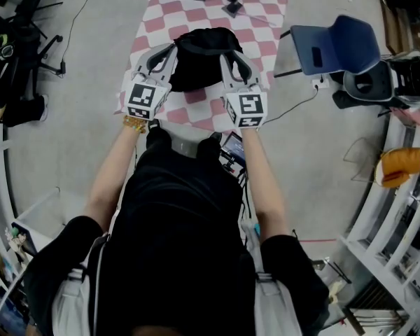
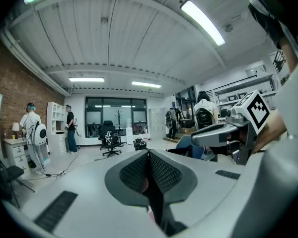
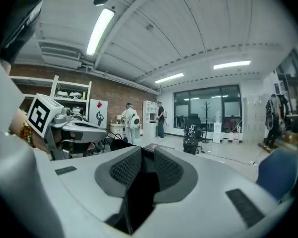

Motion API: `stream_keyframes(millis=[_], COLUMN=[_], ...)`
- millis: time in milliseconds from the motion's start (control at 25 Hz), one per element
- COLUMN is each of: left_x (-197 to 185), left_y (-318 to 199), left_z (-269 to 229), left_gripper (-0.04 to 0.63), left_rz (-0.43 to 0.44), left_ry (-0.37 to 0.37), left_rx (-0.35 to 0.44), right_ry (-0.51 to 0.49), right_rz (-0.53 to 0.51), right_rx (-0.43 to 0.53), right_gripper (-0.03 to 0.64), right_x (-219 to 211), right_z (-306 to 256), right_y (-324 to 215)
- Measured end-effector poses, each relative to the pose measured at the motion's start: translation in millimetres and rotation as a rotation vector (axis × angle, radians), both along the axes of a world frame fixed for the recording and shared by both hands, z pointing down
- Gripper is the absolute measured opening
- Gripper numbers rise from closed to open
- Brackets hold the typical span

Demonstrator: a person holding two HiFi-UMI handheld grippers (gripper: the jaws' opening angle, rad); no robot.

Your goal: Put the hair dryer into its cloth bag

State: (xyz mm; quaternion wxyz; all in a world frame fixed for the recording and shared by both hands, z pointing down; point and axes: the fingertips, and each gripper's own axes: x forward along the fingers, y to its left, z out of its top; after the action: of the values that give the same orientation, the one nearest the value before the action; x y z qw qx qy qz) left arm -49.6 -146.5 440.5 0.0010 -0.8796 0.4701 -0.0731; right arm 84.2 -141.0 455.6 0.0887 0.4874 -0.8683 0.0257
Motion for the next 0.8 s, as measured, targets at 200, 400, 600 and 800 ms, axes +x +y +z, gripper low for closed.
stream_keyframes(millis=[200, 400, 600, 800], left_x=[3.2, 7.4, 5.5, 4.7], left_y=[3.1, 5.6, 3.4, 2.4], left_z=[6.7, 9.9, 4.6, 2.6], left_gripper=[0.018, 0.018, 0.018, 0.018], left_rz=[-0.068, -0.068, -0.068, -0.064], left_ry=[-0.011, 0.000, 0.011, 0.007], left_rx=[0.040, 0.046, 0.050, 0.054], right_ry=[0.037, 0.052, 0.077, 0.088], right_rz=[0.069, 0.110, 0.096, 0.088], right_rx=[0.043, 0.059, 0.073, 0.068], right_gripper=[0.048, 0.018, 0.017, 0.017], right_x=[-36.7, -57.5, -62.2, -63.0], right_z=[-5.8, -5.5, -7.5, -7.0], right_y=[-4.5, -8.1, -8.7, -9.2])
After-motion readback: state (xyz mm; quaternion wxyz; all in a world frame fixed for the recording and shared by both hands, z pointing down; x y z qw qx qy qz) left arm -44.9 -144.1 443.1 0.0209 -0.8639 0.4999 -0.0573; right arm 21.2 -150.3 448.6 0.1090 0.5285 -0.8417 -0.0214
